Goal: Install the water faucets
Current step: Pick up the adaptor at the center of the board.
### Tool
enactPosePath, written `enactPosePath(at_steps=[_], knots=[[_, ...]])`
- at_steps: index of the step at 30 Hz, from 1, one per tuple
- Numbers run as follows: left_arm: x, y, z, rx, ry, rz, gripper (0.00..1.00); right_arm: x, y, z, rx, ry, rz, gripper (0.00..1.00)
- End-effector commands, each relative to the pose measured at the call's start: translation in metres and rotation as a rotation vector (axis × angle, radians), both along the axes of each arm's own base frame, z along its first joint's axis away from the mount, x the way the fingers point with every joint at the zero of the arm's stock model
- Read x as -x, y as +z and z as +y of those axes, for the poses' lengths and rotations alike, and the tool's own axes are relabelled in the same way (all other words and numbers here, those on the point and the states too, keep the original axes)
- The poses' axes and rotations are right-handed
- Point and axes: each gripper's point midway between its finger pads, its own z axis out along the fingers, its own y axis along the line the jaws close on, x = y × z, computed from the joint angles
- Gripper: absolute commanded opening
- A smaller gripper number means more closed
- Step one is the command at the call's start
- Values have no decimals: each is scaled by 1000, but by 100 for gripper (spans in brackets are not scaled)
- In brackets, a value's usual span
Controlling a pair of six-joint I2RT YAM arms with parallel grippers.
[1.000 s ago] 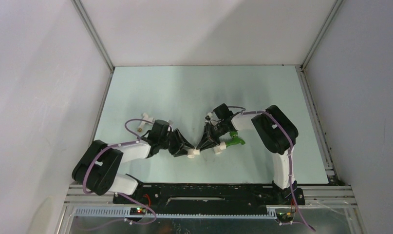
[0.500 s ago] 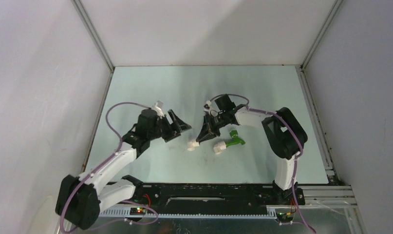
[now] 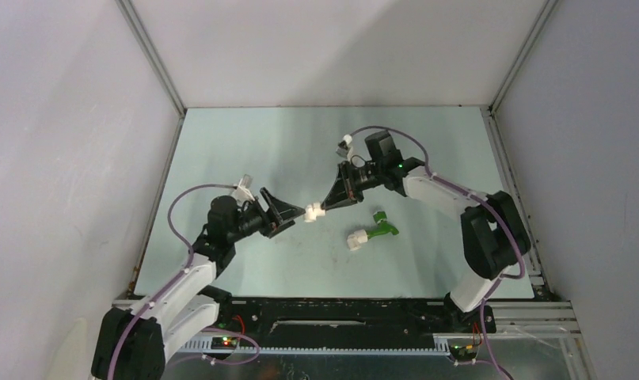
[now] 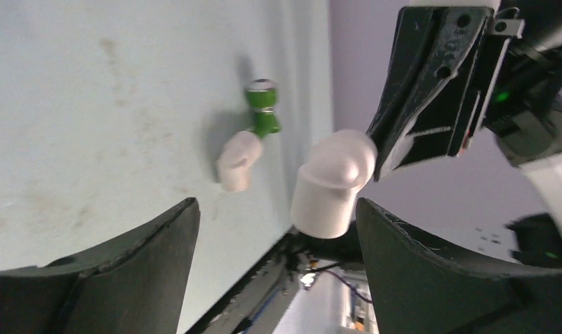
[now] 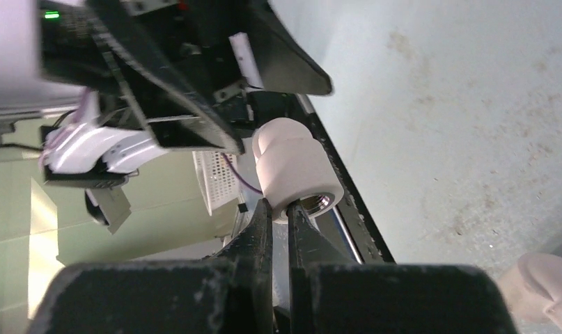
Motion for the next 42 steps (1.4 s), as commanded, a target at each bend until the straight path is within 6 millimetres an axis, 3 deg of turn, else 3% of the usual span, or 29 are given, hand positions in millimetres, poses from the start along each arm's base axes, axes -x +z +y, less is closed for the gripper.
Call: enactPosePath(at_steps=[1,5,11,18,25,30,33,35,36,38,40,42], knots=[[7,72,-18,263,-119,-195,85,-6,73,-2,-208,43,-166,0],[12,97,-25,355,-191,-248,84,-7,91,-1,-266,53,-163,0],[12,121,-31,407,-257,-296,83,-4,99,2,-279,74,-162,0],[2,117,-44,379,-308,-262,73,-2,105,3,-298,84,-152,0],[3,114,-62,363,-384,-240,57,-5,106,2,-293,72,-151,0],[2,111,-64,359,-390,-229,31,-11,106,0,-282,57,-170,0],[1,107,-65,353,-392,-213,2,-11,102,-2,-265,54,-158,0],[0,105,-65,347,-392,-205,0,-13,100,-4,-259,47,-164,0],[-2,103,-65,341,-387,-200,0,-15,100,-5,-253,40,-169,1],[-8,94,-63,298,-363,-184,0,-18,95,-8,-220,13,-187,20],[-20,69,-55,193,-313,-128,0,-24,85,-15,-147,-20,-225,40],[-37,34,-32,8,-231,-77,0,-26,75,-27,-41,-40,-277,56]])
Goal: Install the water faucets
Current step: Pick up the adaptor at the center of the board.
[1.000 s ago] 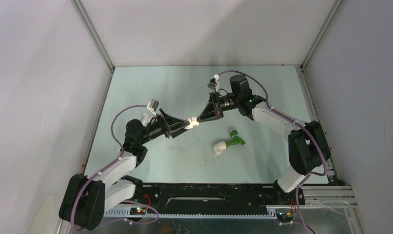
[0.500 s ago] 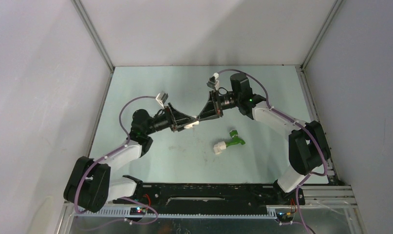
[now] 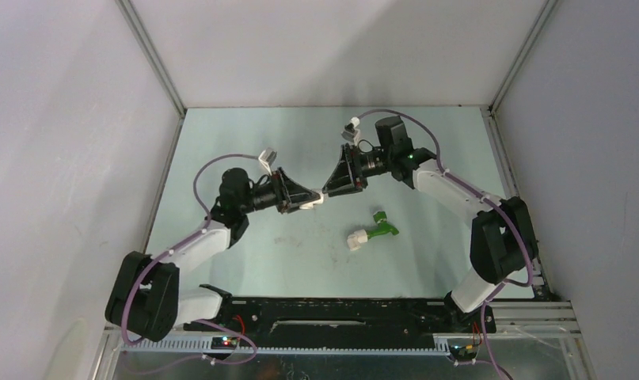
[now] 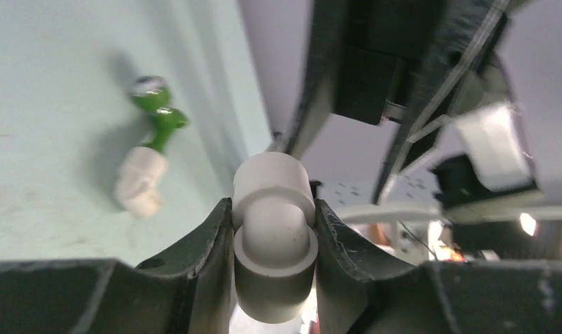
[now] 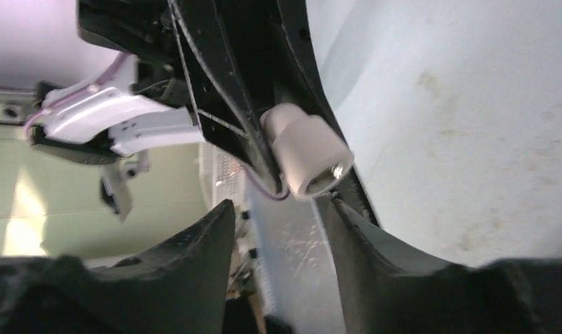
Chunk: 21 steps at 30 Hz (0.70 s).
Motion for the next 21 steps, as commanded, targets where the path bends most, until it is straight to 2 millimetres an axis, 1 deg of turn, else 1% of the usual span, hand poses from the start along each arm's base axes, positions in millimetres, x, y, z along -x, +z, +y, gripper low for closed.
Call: enactPosePath(at_steps=[1,2,4,5,6,8,9,10,13,15,16,17,18,21], knots=[[-31,-54,40,-349,143,14,0,-13,1,-25,172,-83,-186,61],[-37,-68,58,-449,189,47,0,-15,-3,-32,227,-103,-218,66],[-48,-86,95,-651,271,72,0,-20,-11,-47,338,-145,-283,75],[-55,-94,118,-760,326,97,0,-25,-16,-58,408,-186,-322,79],[-60,-98,136,-855,361,105,0,-25,-16,-67,448,-203,-349,83],[-70,-104,174,-1029,442,143,0,-35,-18,-89,563,-284,-418,89],[-74,-106,191,-1100,474,164,0,-39,-16,-101,607,-337,-440,95],[-78,-107,207,-1158,509,190,0,-44,-16,-116,645,-414,-436,99],[-88,-112,256,-1303,630,280,0,-53,-9,-148,607,-572,-361,99],[-91,-119,285,-1367,703,356,0,-55,-12,-165,583,-618,-309,99],[-92,-124,299,-1383,736,397,0,-55,-14,-171,581,-627,-295,99],[-93,-130,309,-1396,753,444,0,-55,-17,-178,591,-638,-283,99],[-95,-137,315,-1397,755,482,0,-53,-19,-182,597,-636,-280,99],[-101,-160,326,-1425,730,560,0,-46,-30,-189,632,-610,-257,99]])
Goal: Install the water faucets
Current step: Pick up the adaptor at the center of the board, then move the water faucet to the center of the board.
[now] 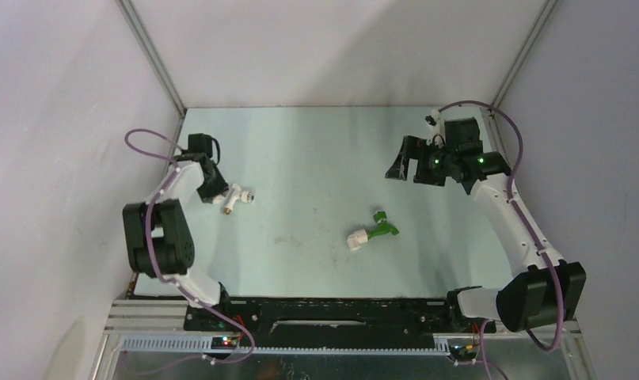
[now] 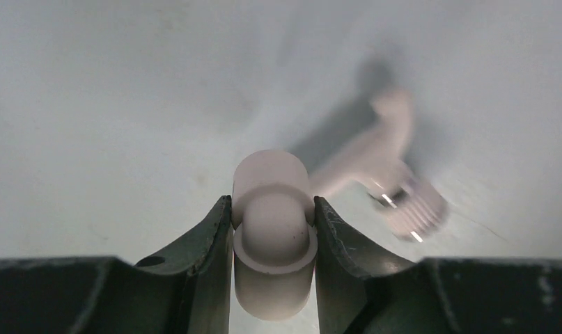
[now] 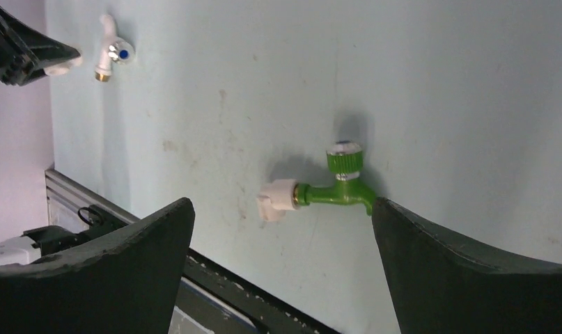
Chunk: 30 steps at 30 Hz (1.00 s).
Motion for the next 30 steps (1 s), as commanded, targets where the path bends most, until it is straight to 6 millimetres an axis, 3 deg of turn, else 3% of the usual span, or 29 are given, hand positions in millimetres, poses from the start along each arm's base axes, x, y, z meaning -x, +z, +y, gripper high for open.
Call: enactPosePath(at_steps=[1,6,11,14,17,23,30], knots=[[-1,-21,35,-106,64,127,0,15,-18,-8,40,15,70,99],[-12,-45,38,-82,83,176,0,24,-27,-8,34,16,97,99],[-28,-58,24,-11,23,167,0,28,-32,-3,5,29,120,99],[-27,-66,16,-5,2,214,0,28,-37,-1,-5,28,140,98],[-21,-60,12,-4,-10,226,0,28,-39,1,-20,22,160,97],[-11,-55,-37,80,-130,219,0,22,-39,11,-82,33,175,96],[-4,-54,-126,228,-216,197,0,21,-49,27,-126,102,215,96]])
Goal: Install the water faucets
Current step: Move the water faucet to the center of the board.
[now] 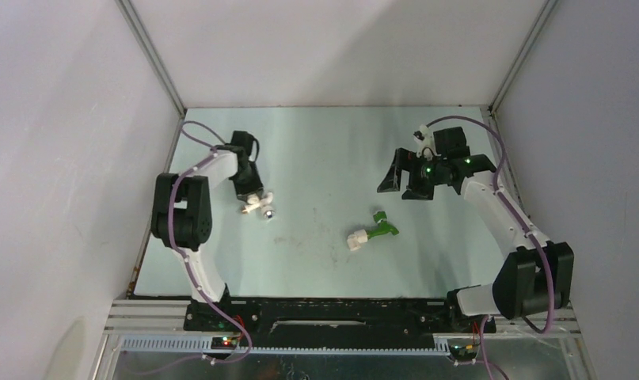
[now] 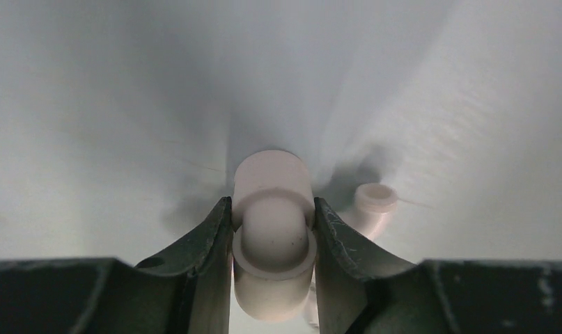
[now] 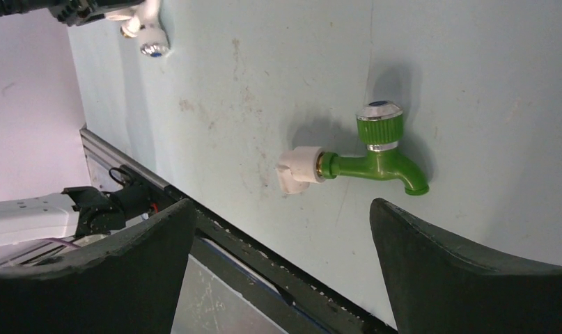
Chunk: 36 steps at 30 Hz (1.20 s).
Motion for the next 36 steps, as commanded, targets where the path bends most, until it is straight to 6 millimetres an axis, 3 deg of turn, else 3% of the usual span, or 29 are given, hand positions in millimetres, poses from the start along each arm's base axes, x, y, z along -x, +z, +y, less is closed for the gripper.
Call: enactPosePath(at_steps=[1,8,12,16,19,23,25,29,33,36], knots=[[19,1,-72,207,-29,23,0,-2,-5,17,-64,64,17,96],[38,2,-155,384,-55,10,0,7,-29,62,-154,177,140,96],[25,31,-174,443,-84,-83,0,14,-36,103,-252,252,208,95],[6,80,-151,322,-112,-223,0,21,-41,139,-326,301,264,95],[17,99,-112,182,-106,-253,0,23,-44,152,-357,314,293,95],[46,87,-55,57,-52,-199,0,24,-43,147,-346,310,292,95],[58,72,-40,58,-24,-169,0,27,-42,147,-341,314,294,95],[65,43,-45,133,-32,-154,0,31,-43,153,-350,327,305,95],[68,15,-68,245,-16,-84,0,34,-51,159,-355,337,338,95],[70,9,-88,306,-26,-90,0,35,-61,164,-353,339,365,95]])
